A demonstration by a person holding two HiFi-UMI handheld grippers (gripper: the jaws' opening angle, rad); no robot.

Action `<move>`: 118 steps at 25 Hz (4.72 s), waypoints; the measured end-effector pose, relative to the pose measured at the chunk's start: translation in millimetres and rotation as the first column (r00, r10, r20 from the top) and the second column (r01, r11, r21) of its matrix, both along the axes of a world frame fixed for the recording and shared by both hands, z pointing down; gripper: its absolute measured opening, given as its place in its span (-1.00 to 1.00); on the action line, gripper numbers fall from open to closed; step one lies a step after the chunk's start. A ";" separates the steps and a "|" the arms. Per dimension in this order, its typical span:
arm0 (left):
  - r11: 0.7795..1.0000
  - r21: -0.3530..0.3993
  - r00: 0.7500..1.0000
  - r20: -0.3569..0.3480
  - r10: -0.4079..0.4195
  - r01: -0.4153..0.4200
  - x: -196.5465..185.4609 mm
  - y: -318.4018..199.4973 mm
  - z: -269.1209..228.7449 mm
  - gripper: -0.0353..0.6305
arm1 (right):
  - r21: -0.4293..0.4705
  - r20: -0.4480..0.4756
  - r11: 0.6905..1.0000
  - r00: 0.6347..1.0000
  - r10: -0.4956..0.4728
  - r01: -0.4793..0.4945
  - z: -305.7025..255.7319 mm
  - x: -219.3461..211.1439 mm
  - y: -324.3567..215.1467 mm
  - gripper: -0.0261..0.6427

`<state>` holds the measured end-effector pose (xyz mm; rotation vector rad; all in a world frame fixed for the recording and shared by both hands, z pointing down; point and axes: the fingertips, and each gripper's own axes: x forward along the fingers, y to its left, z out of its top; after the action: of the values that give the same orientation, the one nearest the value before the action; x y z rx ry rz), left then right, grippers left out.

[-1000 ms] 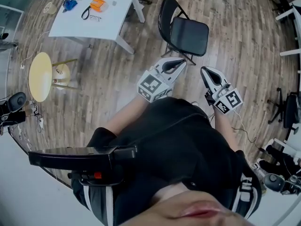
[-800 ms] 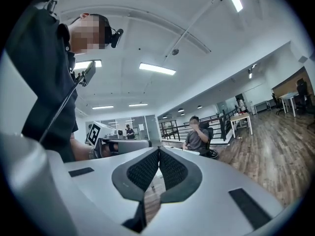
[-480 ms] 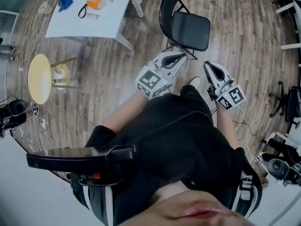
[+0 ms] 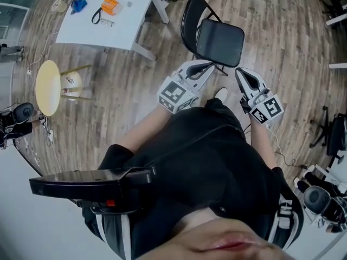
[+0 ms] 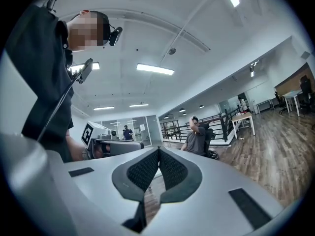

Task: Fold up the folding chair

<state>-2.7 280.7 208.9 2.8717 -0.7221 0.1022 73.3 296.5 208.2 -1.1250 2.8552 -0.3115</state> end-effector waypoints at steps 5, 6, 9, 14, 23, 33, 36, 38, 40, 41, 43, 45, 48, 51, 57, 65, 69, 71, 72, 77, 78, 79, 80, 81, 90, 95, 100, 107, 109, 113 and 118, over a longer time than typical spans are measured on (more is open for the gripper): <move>0.999 -0.012 0.999 0.024 -0.039 0.039 36.1 -34.3 4.3 -0.88 | 0.000 0.000 0.999 0.999 -0.049 0.049 3.8 34.1 -35.5 -0.89; 0.999 -0.014 0.999 0.028 -0.045 0.046 43.3 -40.1 3.8 -0.88 | -0.002 0.004 0.998 0.998 -0.059 0.059 3.9 40.8 -41.6 -0.89; 0.998 -0.018 0.997 0.045 -0.063 0.064 63.6 -53.8 2.4 -0.88 | -0.003 0.020 0.997 0.996 -0.081 0.081 4.0 60.2 -55.8 -0.89; 0.996 -0.013 0.993 0.081 -0.087 0.089 91.8 -66.8 4.3 -0.88 | -0.003 0.042 0.994 0.993 -0.110 0.110 11.8 87.3 -70.2 -0.89; 0.992 -0.036 0.988 0.106 -0.113 0.118 125.1 -88.0 9.3 -0.88 | -0.017 0.064 0.985 0.983 -0.172 0.174 18.7 111.9 -94.7 -0.89; 0.995 -0.054 0.992 0.092 -0.082 0.087 102.8 -114.4 19.9 -0.88 | -0.057 0.062 0.986 0.986 -0.156 0.160 32.0 79.1 -118.3 -0.89; 0.995 -0.075 0.995 0.088 -0.053 0.060 89.2 -129.6 27.9 -0.88 | -0.087 0.069 0.988 0.990 -0.123 0.129 37.2 67.5 -133.8 -0.89; 0.996 -0.082 0.996 0.087 -0.034 0.041 80.1 -143.5 32.5 -0.88 | -0.108 0.069 0.989 0.993 -0.095 0.102 42.7 60.8 -146.6 -0.89; 0.996 -0.090 0.996 0.087 -0.019 0.027 69.1 -159.9 36.9 -0.88 | -0.128 0.061 0.989 0.996 -0.070 0.078 48.9 53.7 -160.0 -0.89; 0.995 -0.097 0.996 0.088 -0.014 0.022 62.5 -168.4 39.5 -0.88 | -0.139 0.056 0.988 0.997 -0.060 0.067 52.3 50.0 -166.5 -0.89; 0.993 -0.118 0.995 0.097 -0.001 0.012 46.9 -184.5 47.8 -0.88 | -0.161 0.044 0.986 0.998 -0.041 0.048 60.7 42.2 -178.8 -0.89; 0.988 -0.152 0.993 0.115 0.011 0.007 29.7 -200.7 60.7 -0.88 | -0.185 0.031 0.982 0.999 -0.020 0.025 71.6 35.5 -190.4 -0.89; 0.976 -0.219 0.988 0.154 0.011 0.023 5.6 -227.8 85.3 -0.88 | -0.237 0.023 0.972 1.000 0.017 -0.012 92.9 34.1 -208.0 -0.89; 0.951 -0.303 0.977 0.213 0.002 0.064 -13.6 -255.8 117.9 -0.87 | -0.322 0.024 0.947 0.999 0.037 -0.027 123.3 43.0 -225.0 -0.89; 0.875 -0.434 0.925 0.378 -0.039 0.215 -43.7 -303.4 191.9 -0.61 | -0.484 0.018 0.874 0.998 0.061 -0.045 211.8 78.2 -252.0 -0.89; 0.762 -0.513 0.853 0.513 -0.096 0.395 -83.0 -354.6 291.2 -0.24 | -0.697 0.055 0.714 0.988 0.142 -0.064 392.4 149.9 -261.9 -0.64; 0.735 -0.526 0.835 0.541 -0.099 0.428 -87.9 -373.2 329.4 -0.15 | -0.803 0.102 0.592 0.963 0.251 -0.070 496.4 195.8 -263.1 -0.45; 0.737 -0.517 0.827 0.553 -0.100 0.435 -86.4 -380.8 344.5 -0.15 | -0.848 0.083 0.523 0.957 0.277 -0.078 547.8 216.4 -258.6 -0.41; 0.739 -0.514 0.825 0.557 -0.098 0.435 -84.6 -384.2 350.9 -0.15 | -0.868 0.067 0.489 0.957 0.281 -0.083 570.0 224.8 -254.8 -0.39; 0.718 -0.539 0.823 0.561 -0.084 0.441 -77.7 -392.9 377.2 -0.14 | -0.931 0.013 0.354 0.965 0.263 -0.084 650.4 252.5 -230.6 -0.25; 0.710 -0.551 0.824 0.562 -0.074 0.439 -76.7 -393.5 381.4 -0.14 | -0.934 0.005 0.347 0.968 0.251 -0.085 660.4 256.3 -230.1 -0.22; 0.702 -0.562 0.823 0.565 -0.059 0.436 -75.5 -393.7 385.5 -0.14 | -0.936 -0.004 0.341 0.970 0.242 -0.089 669.1 260.3 -230.4 -0.19; 0.695 -0.573 0.819 0.572 -0.041 0.435 -74.1 -393.3 390.0 -0.14 | -0.937 -0.010 0.338 0.971 0.239 -0.093 676.9 264.5 -231.7 -0.16; 0.689 -0.580 0.812 0.583 -0.021 0.434 -72.8 -392.4 394.9 -0.14 | -0.937 -0.010 0.336 0.970 0.241 -0.093 684.4 268.2 -234.1 -0.13; 0.615 -0.684 0.791 0.593 0.154 0.393 -57.8 -382.1 421.8 -0.56 | -0.936 0.068 0.350 0.949 0.308 -0.047 743.6 277.1 -274.7 0.04; 0.562 -0.732 0.817 0.554 0.162 0.385 -52.5 -380.6 420.3 -0.71 | -0.939 0.066 0.340 0.948 0.313 -0.047 763.5 284.6 -279.0 0.06; 0.543 -0.740 0.811 0.560 0.170 0.398 -51.2 -379.7 420.1 -0.72 | -0.942 0.242 0.311 0.901 0.360 0.129 766.6 265.0 -275.9 0.06; 0.532 -0.744 0.801 0.569 0.187 0.404 -45.8 -376.2 422.1 -0.73 | -0.908 0.354 0.350 0.867 0.351 0.228 773.6 265.6 -273.1 0.02; 0.522 -0.747 0.798 0.572 0.188 0.412 -48.8 -375.7 420.4 -0.73 | -0.914 0.336 0.344 0.879 0.338 0.217 774.1 264.6 -270.7 0.02; 0.528 -0.736 0.791 0.585 0.181 0.424 -52.9 -375.3 410.0 -0.73 | -0.902 0.404 0.305 0.845 0.351 0.305 754.7 249.4 -270.7 -0.04; 0.546 -0.711 0.773 0.611 0.170 0.442 -67.2 -378.3 386.1 -0.73 | -0.827 0.526 0.370 0.816 0.242 0.423 704.3 217.0 -280.7 -0.13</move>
<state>-69.8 -97.6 595.0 1.7680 -0.7217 1.1119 290.4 15.8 912.5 -0.6338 1.9972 -2.0978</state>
